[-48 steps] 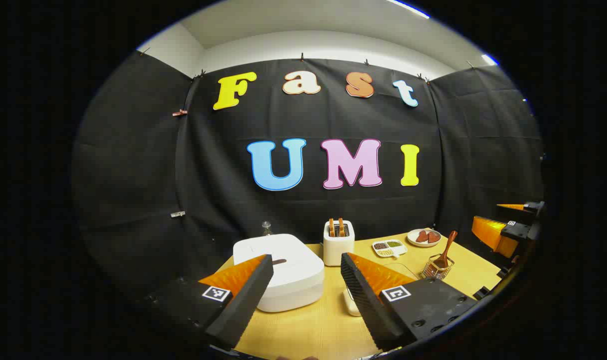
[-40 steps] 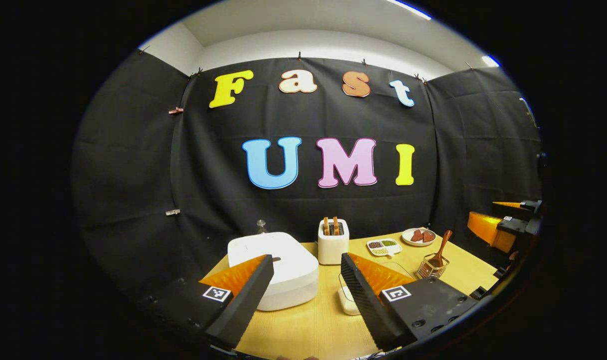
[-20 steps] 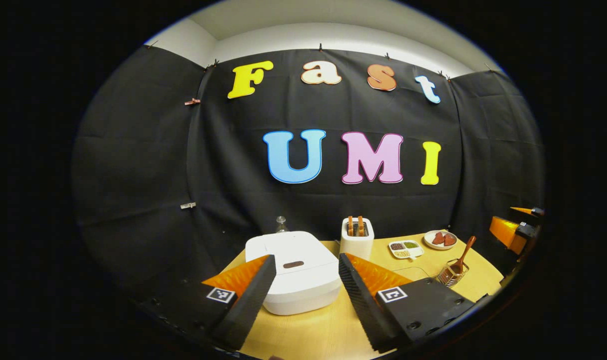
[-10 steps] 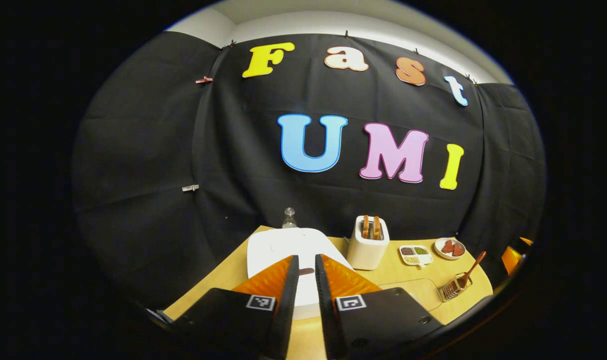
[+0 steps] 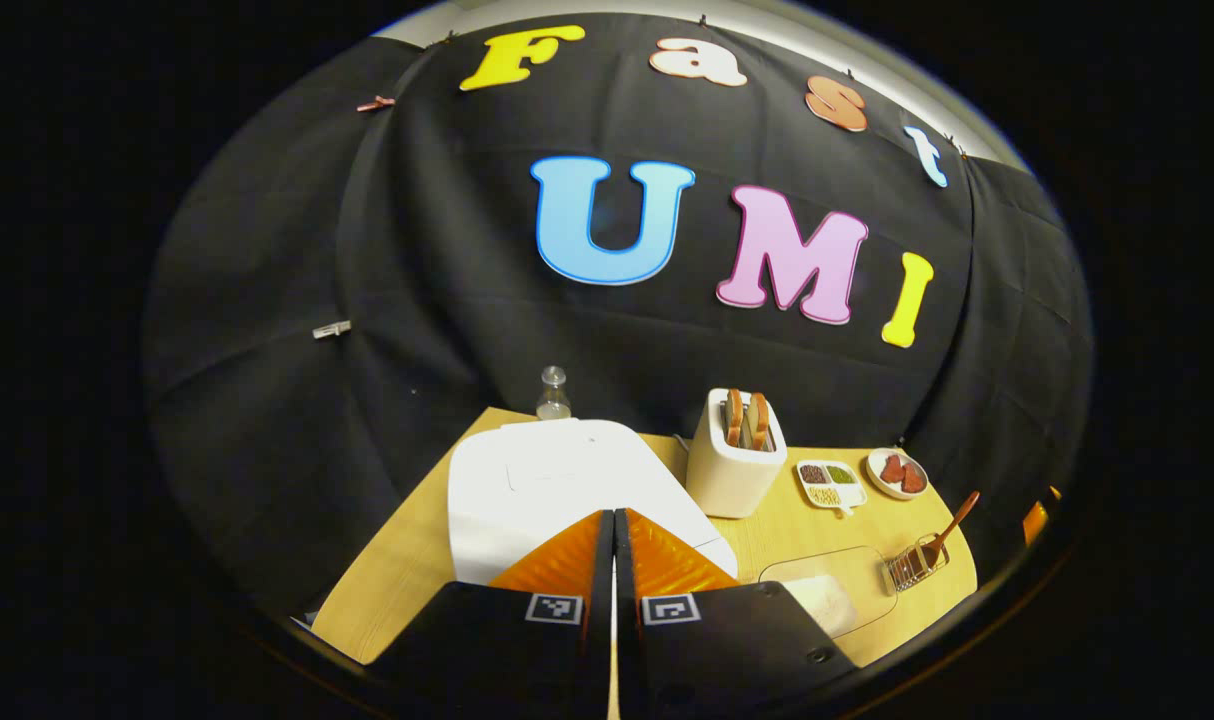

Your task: Close the left gripper, press the button to open the rice cooker; take a wooden spoon from the chopstick holder with the right hand, scoop a spoonful of rice and pour it into the rice cooker, then put the wooden spoon back into the chopstick holder.

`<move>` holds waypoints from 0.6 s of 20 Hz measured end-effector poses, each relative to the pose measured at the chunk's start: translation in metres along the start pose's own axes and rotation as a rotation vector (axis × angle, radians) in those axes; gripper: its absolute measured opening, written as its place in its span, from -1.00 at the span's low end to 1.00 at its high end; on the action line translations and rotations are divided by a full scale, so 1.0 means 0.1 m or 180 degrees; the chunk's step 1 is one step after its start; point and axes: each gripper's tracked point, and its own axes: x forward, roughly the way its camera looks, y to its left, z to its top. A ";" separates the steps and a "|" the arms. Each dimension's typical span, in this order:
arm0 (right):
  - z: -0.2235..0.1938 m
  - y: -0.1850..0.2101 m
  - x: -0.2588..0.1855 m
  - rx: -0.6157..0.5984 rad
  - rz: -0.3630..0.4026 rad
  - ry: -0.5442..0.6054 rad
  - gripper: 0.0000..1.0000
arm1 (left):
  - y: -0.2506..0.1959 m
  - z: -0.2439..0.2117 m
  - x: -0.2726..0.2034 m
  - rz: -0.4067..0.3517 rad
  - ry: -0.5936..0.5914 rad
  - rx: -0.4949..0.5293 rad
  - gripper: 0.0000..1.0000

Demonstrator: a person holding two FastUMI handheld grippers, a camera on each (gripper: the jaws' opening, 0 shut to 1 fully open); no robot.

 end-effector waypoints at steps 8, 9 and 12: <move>-0.15 -0.08 -0.01 0.0036 -0.0082 0.0139 0.96 | 0.12 -0.36 0.64 -0.0020 0.0381 -0.0039 -0.84; -0.16 -0.10 -0.01 0.0047 -0.0096 0.0152 0.96 | 0.15 -0.40 0.67 -0.0006 0.0422 -0.0061 -0.84; -0.19 -0.17 -0.02 0.0046 -0.0150 0.0163 0.96 | 0.14 -0.52 0.69 -0.0054 0.0471 -0.0105 -0.84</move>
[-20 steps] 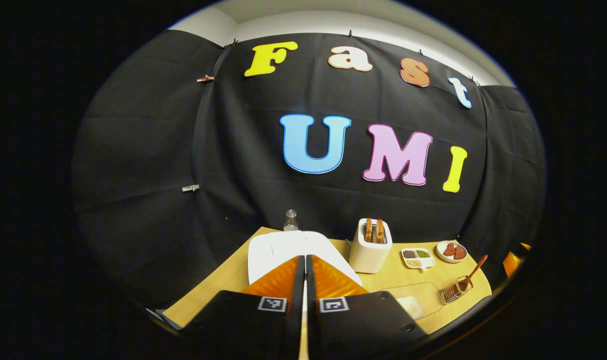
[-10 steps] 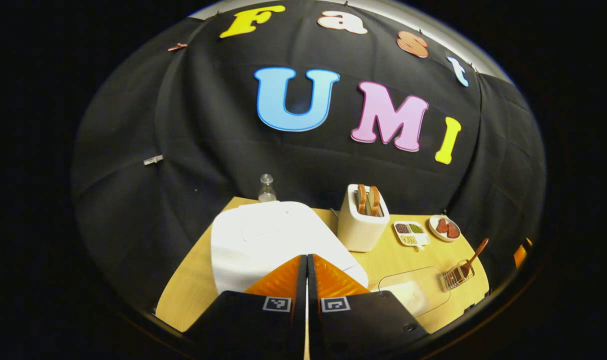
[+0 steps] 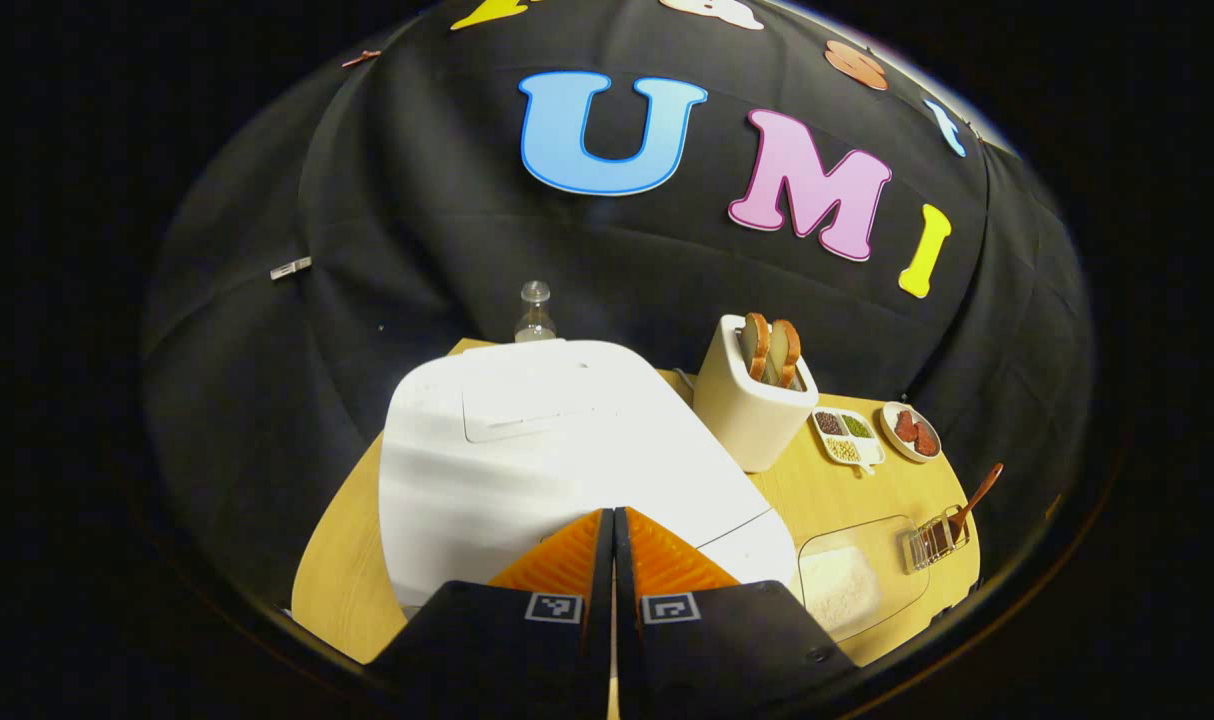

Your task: Close the left gripper, press the button to open the rice cooker; take a wooden spoon from the chopstick holder with the right hand, scoop a spoonful of rice and pour it into the rice cooker, then put the wooden spoon back into the chopstick holder.

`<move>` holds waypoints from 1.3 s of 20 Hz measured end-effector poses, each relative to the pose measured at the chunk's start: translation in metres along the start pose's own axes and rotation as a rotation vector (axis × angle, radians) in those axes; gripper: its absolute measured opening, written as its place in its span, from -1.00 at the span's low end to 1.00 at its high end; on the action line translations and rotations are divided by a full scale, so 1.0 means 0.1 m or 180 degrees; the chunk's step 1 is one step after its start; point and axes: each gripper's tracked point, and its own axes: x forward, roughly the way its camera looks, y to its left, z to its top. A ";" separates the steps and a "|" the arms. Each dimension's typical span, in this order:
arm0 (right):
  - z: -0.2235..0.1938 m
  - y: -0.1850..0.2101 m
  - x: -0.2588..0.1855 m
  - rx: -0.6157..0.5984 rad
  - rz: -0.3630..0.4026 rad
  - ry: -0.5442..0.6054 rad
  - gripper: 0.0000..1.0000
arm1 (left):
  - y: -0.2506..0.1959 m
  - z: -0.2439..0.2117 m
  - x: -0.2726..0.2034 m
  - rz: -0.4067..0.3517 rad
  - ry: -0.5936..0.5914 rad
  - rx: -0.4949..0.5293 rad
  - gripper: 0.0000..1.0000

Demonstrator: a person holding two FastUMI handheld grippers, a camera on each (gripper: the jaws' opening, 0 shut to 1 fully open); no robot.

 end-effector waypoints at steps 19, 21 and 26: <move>-0.09 -0.38 0.16 0.0173 -0.0140 0.0064 0.95 | -0.40 0.91 -1.35 0.0398 -0.1570 0.0172 -0.84; -0.09 -0.42 0.21 0.0158 -0.0131 0.0073 0.96 | -0.55 0.77 -1.53 0.0351 -0.1579 0.0147 -0.83; -0.13 -0.60 0.44 0.0216 -0.0102 0.0175 0.96 | -0.90 0.32 -1.81 0.0210 -0.1392 0.0230 -0.71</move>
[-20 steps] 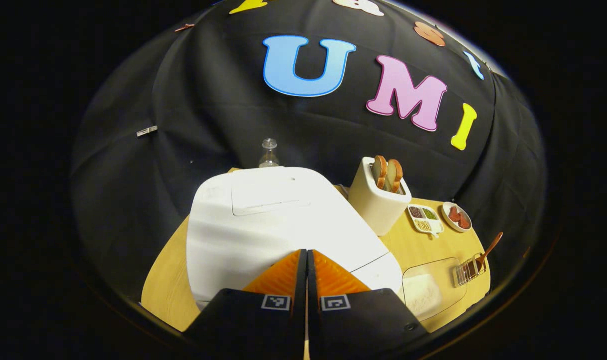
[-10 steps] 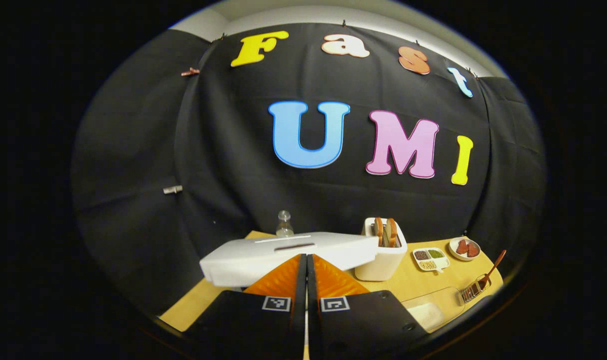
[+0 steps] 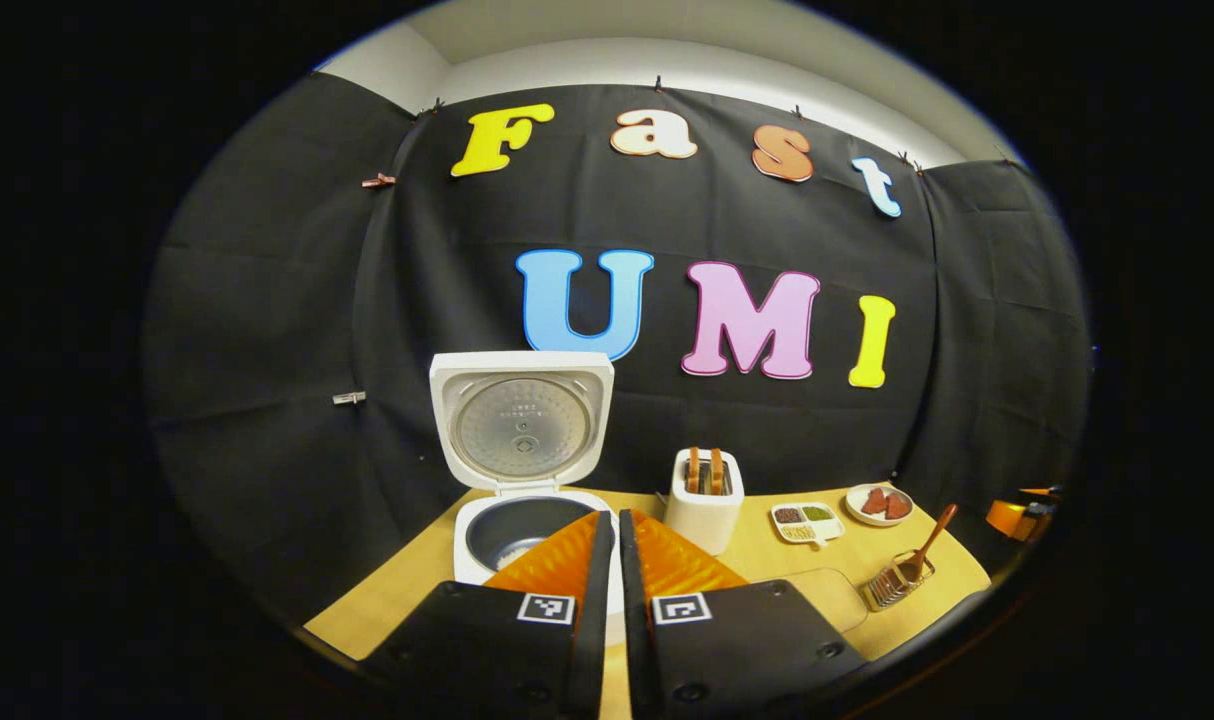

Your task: Close the left gripper, press the button to open the rice cooker; take a wooden spoon from the chopstick holder with the right hand, scoop a spoonful of rice and pour it into the rice cooker, then put the wooden spoon back into the chopstick holder.

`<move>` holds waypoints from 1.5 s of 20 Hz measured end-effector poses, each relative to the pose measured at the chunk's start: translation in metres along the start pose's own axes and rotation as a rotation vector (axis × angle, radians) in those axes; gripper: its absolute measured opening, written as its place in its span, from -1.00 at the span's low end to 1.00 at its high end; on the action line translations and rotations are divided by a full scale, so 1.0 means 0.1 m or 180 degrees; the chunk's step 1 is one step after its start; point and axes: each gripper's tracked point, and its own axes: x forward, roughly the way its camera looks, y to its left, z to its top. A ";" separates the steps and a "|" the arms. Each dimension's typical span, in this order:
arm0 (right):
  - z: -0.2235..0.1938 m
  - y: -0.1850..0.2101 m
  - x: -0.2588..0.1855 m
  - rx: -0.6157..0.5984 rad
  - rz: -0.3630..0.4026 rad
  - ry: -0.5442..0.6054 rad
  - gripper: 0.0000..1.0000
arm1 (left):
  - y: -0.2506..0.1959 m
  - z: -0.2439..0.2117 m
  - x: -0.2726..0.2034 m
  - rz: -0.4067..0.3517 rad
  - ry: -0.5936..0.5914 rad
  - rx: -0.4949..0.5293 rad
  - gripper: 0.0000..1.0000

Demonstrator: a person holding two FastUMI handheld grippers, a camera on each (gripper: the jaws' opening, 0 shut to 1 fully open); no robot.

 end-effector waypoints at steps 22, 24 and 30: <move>-1.12 -0.53 1.54 0.0512 0.0062 0.1010 0.97 | -0.64 -1.05 -0.62 0.0354 0.0675 -0.0010 0.92; -1.24 -0.58 1.73 0.0541 0.0021 0.1085 0.98 | -0.71 -1.04 -0.58 0.0331 0.0673 -0.0031 0.92; -1.34 -0.49 1.99 0.0807 0.0093 0.1184 0.47 | -0.88 -1.23 -0.40 0.0172 0.0835 -0.0250 0.92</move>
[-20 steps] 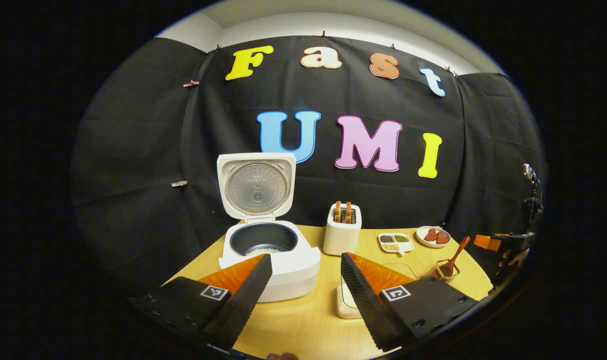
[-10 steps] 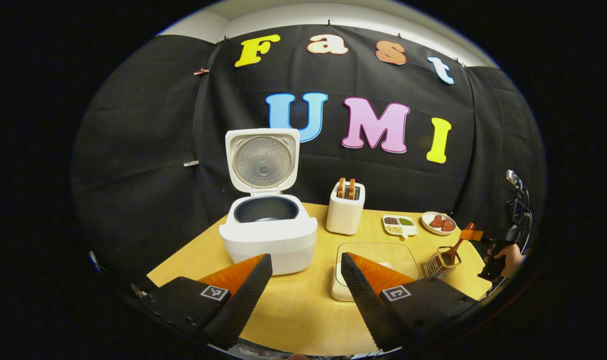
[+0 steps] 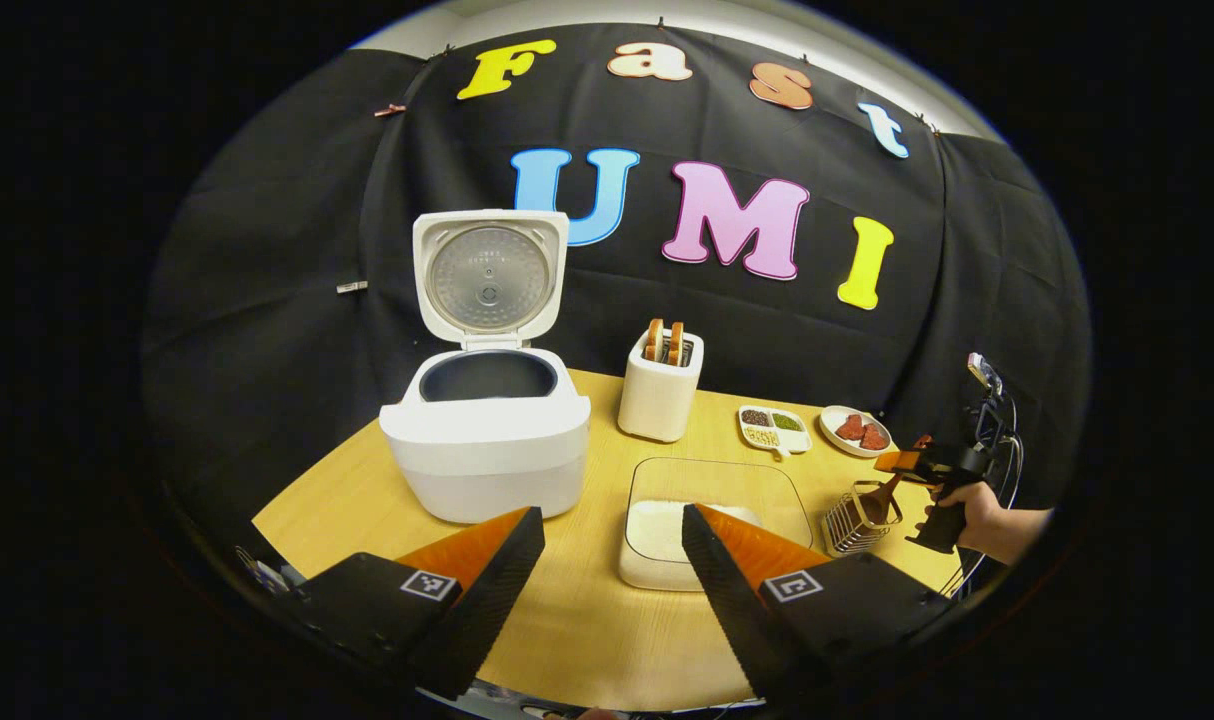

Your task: Close the left gripper, press the button to open the rice cooker; take a wooden spoon from the chopstick holder with the right hand, scoop a spoonful of rice and pour it into the rice cooker, then put the wooden spoon back into the chopstick holder.

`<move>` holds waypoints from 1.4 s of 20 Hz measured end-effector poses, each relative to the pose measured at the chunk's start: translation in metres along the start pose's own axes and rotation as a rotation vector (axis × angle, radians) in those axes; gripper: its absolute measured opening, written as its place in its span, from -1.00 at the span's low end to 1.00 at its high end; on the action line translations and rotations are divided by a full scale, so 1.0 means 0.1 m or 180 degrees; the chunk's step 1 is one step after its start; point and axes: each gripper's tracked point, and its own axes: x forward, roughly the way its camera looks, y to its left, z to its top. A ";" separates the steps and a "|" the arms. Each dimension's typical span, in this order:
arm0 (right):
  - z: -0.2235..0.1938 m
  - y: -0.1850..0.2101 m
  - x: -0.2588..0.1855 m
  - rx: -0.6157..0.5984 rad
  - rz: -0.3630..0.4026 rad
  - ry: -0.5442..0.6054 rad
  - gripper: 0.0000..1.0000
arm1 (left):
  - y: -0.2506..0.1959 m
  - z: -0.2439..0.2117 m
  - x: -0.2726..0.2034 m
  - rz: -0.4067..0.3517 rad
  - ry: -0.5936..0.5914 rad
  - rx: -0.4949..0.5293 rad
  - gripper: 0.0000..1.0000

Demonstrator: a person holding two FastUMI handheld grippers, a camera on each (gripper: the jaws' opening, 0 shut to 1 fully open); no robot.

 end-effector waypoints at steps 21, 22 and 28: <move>0.92 1.04 -0.97 0.0105 0.0394 -0.0374 -0.66 | 0.64 -0.01 -0.12 -0.0033 -0.0162 -0.0309 0.92; 0.93 1.20 -1.04 0.0138 0.0478 -0.0378 -0.67 | 0.72 -0.02 -0.10 -0.0022 -0.0161 -0.0300 0.92; 0.58 2.16 -1.20 -0.0009 0.1018 -0.0229 -0.74 | 1.07 -0.14 -0.05 -0.0067 -0.0102 -0.0578 0.92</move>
